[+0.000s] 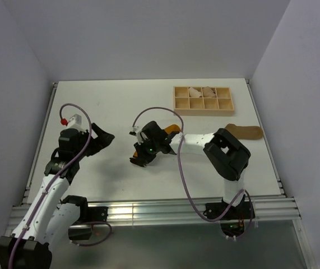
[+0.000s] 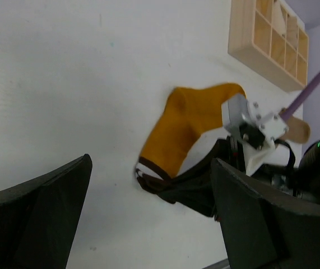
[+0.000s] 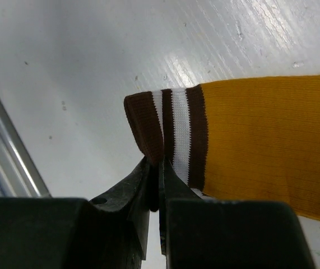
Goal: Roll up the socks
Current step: Roll the sock at the center of the board.
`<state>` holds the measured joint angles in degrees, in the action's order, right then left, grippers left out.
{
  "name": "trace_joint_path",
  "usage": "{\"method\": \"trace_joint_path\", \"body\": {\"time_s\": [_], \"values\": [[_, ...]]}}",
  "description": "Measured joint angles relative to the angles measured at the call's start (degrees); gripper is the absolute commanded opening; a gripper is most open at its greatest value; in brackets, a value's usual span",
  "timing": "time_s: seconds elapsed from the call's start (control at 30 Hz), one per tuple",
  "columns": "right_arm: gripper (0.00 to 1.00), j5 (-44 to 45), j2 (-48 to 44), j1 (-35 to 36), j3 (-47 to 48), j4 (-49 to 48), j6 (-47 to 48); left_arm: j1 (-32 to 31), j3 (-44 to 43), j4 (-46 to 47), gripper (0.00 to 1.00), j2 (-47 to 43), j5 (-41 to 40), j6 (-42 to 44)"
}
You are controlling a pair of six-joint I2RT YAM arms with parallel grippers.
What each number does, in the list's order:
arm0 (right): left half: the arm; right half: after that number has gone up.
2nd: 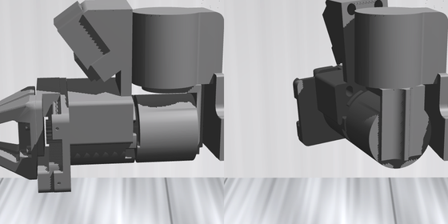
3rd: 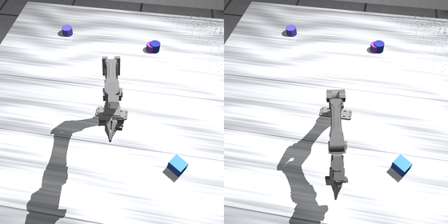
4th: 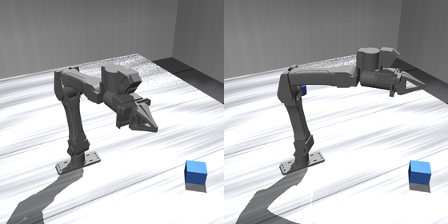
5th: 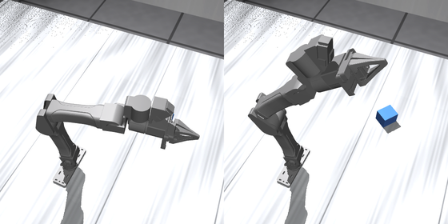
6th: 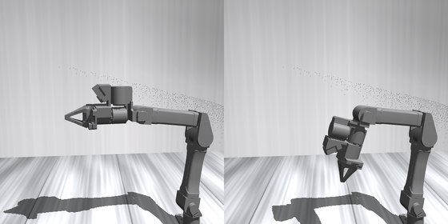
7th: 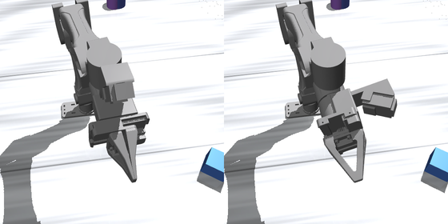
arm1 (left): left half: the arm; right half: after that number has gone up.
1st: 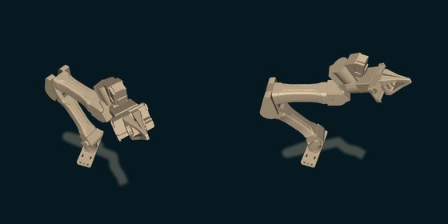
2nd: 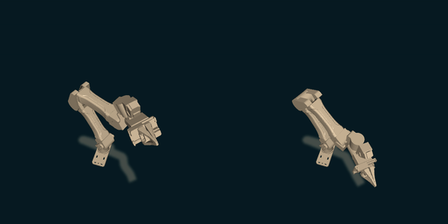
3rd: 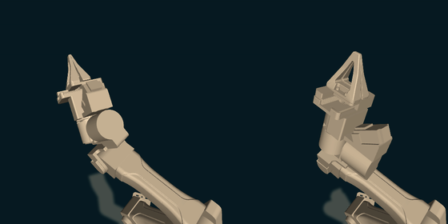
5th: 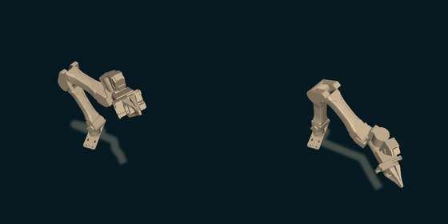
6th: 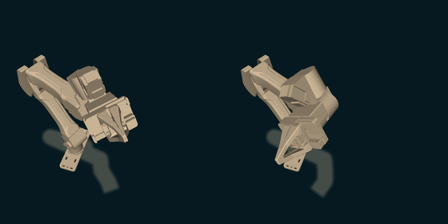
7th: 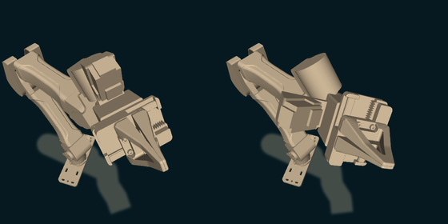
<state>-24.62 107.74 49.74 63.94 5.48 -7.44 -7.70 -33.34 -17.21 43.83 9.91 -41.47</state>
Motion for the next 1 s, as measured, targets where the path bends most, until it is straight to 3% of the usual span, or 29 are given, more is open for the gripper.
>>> {"method": "trace_joint_path", "body": {"time_s": [0.23,0.47,1.0], "values": [[0.02,-8.66,1.6,-4.57,-0.26,-0.79,-5.57,-12.24,5.2,5.33,0.86,2.32,-3.74,-5.38],[0.02,-13.79,5.09,-6.4,-0.26,-2.1,-10.19,-19.98,7.78,10.78,0.78,7.82,-7.21,-9.05],[0.02,-19.87,7.96,-7.76,-0.61,-5.55,-18.27,-28.72,8.44,18.29,0.67,14.19,-11.52,-14.03]]}}
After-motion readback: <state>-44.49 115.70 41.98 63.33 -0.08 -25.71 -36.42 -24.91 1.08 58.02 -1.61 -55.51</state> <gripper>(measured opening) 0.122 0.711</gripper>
